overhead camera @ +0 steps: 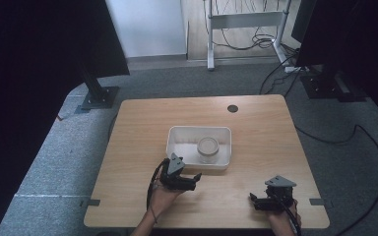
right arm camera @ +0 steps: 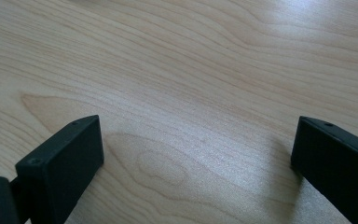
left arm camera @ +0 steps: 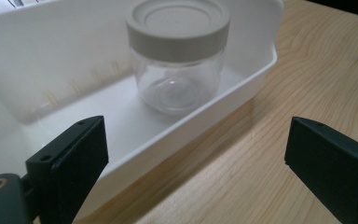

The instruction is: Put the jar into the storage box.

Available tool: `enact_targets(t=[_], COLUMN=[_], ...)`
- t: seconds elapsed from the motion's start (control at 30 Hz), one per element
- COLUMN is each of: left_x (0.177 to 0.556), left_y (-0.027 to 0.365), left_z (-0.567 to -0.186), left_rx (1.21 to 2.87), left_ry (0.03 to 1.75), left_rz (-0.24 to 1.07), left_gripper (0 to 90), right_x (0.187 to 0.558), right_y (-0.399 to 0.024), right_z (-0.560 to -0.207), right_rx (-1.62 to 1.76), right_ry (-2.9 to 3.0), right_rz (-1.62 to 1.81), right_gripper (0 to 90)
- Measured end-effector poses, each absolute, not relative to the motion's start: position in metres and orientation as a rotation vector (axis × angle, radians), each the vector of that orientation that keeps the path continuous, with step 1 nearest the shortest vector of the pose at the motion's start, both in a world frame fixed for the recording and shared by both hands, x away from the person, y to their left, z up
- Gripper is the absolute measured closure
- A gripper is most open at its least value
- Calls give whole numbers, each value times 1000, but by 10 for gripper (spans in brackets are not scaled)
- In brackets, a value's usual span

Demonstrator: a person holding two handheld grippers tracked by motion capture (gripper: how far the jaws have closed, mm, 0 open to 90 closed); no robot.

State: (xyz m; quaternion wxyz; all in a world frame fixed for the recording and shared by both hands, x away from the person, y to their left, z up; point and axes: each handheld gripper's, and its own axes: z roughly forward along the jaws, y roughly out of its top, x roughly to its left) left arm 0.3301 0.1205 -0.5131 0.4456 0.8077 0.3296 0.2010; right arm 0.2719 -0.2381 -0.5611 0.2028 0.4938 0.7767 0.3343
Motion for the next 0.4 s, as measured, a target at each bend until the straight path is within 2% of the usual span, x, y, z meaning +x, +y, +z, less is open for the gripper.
enact_targets(t=[0.4], left_x=[321], left_y=[130], left_z=[-547], left_rx=[2072], left_ry=[866], left_rz=[475], left_gripper=[62], right_x=[272], right_y=[-238], right_z=[-561], right_rx=[1378], right_ry=[2168], right_rz=[933], right_gripper=[18])
